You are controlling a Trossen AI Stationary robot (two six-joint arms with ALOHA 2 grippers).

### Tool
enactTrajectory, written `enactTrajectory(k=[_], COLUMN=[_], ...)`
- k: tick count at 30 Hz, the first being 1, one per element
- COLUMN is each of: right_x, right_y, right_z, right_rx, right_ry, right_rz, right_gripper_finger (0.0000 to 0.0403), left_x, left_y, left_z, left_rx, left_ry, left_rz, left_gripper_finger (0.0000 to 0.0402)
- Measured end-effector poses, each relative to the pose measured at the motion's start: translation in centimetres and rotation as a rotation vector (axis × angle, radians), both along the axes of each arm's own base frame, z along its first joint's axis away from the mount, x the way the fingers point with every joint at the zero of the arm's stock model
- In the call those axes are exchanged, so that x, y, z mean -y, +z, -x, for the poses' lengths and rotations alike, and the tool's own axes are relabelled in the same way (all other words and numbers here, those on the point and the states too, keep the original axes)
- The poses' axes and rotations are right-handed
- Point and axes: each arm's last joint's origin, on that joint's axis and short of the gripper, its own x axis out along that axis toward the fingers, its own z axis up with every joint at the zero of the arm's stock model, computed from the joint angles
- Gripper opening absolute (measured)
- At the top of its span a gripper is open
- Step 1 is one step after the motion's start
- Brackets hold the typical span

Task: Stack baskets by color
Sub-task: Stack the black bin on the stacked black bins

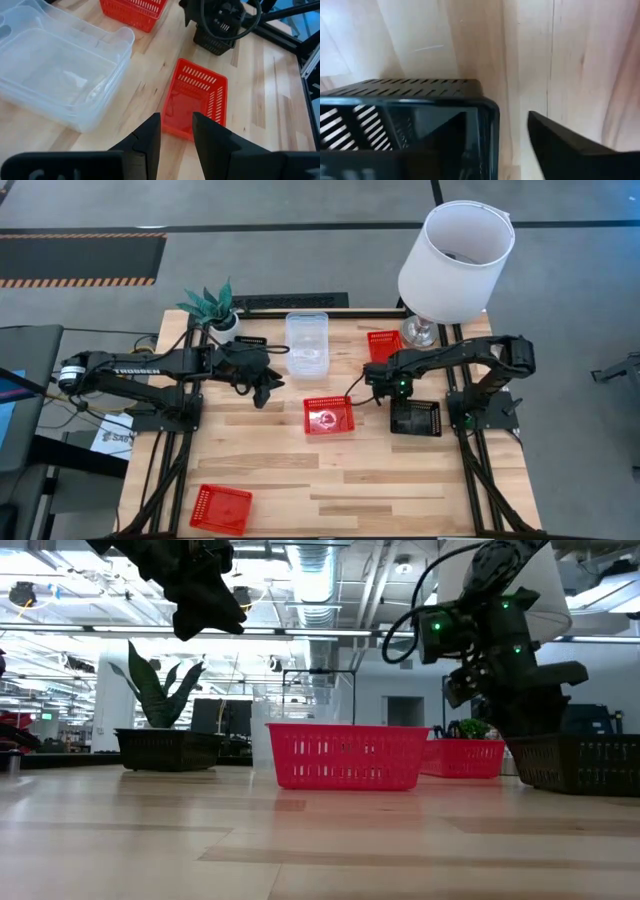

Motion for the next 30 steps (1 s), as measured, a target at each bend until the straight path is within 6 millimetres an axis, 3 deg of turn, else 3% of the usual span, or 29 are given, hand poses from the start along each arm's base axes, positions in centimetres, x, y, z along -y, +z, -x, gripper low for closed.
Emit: enactTrajectory(k=[7, 12, 15, 18, 21, 25, 30], right_x=[0.1, 0.6, 0.6, 0.5, 0.8, 2.2, 3.8], right_y=[0.2, 2.9, 6.5, 11.1, 15.5, 20.3, 22.8], right_z=[0.2, 0.0, -0.2, -0.3, -0.3, -0.8, -2.2], right_rx=[-0.006, 0.028, 0.066, 0.167, 0.351, 0.738, 1.058], right_ry=[-0.091, -0.278, -0.401, -0.487, -0.592, -0.814, -0.967], right_rz=[-0.051, -0.069, -0.06, -0.064, -0.021, 0.235, 0.433], right_gripper_finger=[0.0023, 0.0012, 0.0009, 0.0013, 0.0009, 0.0007, 0.0008], left_x=[0.0, -0.2, -0.5, -0.5, -0.5, -0.6, -1.0], left_y=[0.0, 0.2, 1.0, 1.9, 2.9, 3.5, 3.8], left_z=[0.0, -0.1, -0.5, -1.0, -1.3, -1.9, -3.1], left_rx=[-0.007, 0.038, 0.158, 0.273, 0.382, 0.462, 0.556], left_ry=[0.0, 0.114, 0.259, 0.267, 0.254, 0.256, 0.318], left_rz=[-0.003, 0.052, 0.245, 0.331, 0.333, 0.211, 0.066], left_gripper_finger=[0.0099, 0.0099, 0.0099, 0.0099, 0.0099, 0.0102, 0.0134])
